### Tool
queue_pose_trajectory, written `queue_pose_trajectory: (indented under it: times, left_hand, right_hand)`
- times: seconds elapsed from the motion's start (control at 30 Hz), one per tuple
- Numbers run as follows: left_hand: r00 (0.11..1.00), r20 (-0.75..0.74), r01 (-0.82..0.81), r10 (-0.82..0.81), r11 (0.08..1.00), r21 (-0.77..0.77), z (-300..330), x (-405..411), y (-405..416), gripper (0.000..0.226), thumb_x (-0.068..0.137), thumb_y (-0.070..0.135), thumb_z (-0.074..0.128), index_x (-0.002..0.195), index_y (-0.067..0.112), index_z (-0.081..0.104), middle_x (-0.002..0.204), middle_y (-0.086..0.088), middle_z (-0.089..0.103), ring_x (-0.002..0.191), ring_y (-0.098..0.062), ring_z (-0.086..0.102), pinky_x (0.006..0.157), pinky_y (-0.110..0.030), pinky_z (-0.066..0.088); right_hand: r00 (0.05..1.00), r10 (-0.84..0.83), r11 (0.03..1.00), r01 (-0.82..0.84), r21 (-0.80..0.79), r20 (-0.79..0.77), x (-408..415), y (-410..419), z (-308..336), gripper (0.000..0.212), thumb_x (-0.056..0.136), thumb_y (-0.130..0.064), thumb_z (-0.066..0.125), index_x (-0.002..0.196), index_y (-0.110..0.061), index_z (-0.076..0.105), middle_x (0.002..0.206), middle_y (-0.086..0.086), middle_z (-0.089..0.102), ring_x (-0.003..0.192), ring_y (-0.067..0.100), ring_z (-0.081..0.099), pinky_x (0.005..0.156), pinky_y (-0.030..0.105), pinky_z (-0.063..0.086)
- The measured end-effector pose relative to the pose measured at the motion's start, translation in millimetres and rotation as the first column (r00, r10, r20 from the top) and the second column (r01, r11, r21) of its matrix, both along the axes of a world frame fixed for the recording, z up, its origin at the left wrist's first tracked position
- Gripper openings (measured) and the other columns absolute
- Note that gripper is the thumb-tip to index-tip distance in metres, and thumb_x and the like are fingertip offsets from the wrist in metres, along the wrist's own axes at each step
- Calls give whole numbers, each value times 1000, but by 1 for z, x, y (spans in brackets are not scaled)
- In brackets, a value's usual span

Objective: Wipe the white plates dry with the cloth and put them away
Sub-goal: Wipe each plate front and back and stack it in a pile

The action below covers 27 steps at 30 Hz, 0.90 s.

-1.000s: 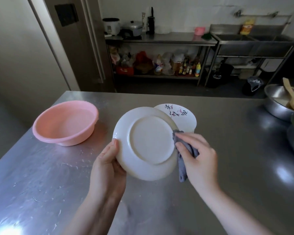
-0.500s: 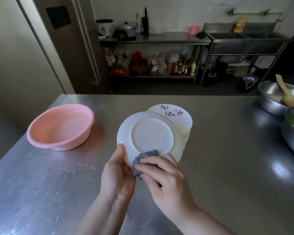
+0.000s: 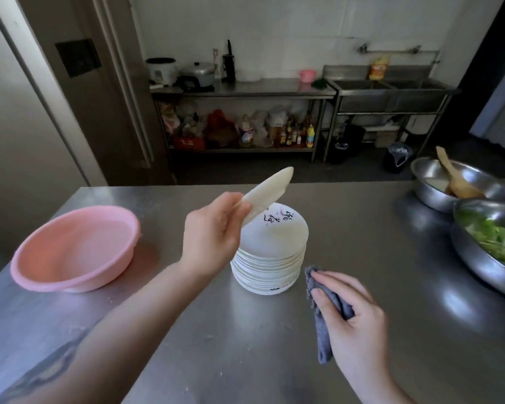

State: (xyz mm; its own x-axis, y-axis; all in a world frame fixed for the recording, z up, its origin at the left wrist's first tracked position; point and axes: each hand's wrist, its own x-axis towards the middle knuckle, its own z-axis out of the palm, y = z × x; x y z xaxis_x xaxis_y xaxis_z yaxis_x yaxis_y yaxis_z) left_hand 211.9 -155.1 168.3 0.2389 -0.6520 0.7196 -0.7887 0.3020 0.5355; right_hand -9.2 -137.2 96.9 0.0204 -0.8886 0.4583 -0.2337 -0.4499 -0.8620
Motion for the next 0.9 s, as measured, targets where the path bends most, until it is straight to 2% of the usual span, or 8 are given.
queue_pose_trajectory:
  times: [0.03,0.1,0.23,0.37,0.47,0.6,0.73,0.9]
  left_hand:
    - [984,177,10,-6,1000,-25,-2,0,-9,26,93,27,53,90,8,71,66,-2,68,58,-23,64,50,-31,49]
    - [910,413,63,-29,996,-68,-12,3,-25,26,91,23,55,84,6,73,59,-4,66,50,-25,63,41,-29,47]
    - [811,577,151,-92,987,-55,-40,6,-43,5,78,7,72,82,7,76,67,1,72,54,-22,69,38,-28,48]
    - [773,615,224,-155,974,-36,-59,5,-52,24,61,-6,84,79,8,77,68,3,73,56,-20,69,40,-25,49]
    - [781,600,234,-174,972,-24,-66,3,-56,30,57,-8,85,80,9,77,69,2,73,55,-20,70,38,-25,48]
    - [777,594,249,-208,968,13,-75,0,-58,33,53,-7,87,79,10,77,74,3,75,59,-18,71,39,-22,49]
    - [779,572,263,-257,962,74,-81,-2,-58,24,62,-1,88,81,9,78,82,1,77,71,-17,74,44,-24,53]
    - [808,500,246,-313,949,197,-92,1,-51,20,75,4,81,94,11,78,95,2,77,89,-19,74,57,-29,59]
  right_hand:
    - [1000,-13,1000,13,6,3,-2,1,-1,31,78,4,72,94,-23,76,102,-12,69,101,15,65,89,25,48]
    - [999,-38,999,38,16,-4,-7,3,-3,31,78,4,72,93,-23,77,102,-11,69,100,15,65,90,27,48]
    - [996,-90,996,90,8,-21,-19,1,-2,30,78,3,72,93,-22,76,101,-11,69,98,13,65,89,24,48]
    - [994,-105,994,105,18,-9,-24,-1,-2,31,79,3,71,94,-23,76,100,-13,69,96,11,66,87,20,48]
    - [995,-99,994,99,43,11,-22,-1,-6,29,79,3,71,94,-22,76,100,-12,69,96,13,66,86,27,49]
    - [996,-85,995,84,50,17,-19,0,-8,31,79,5,70,94,-22,76,101,-11,69,97,13,66,87,23,49]
    - [997,-62,996,60,64,35,-19,1,-10,31,80,5,69,94,-21,76,102,-11,69,96,16,66,81,15,48]
    - [998,-59,997,57,58,38,-19,2,-12,30,81,5,69,95,-22,76,101,-12,69,96,16,66,81,16,49]
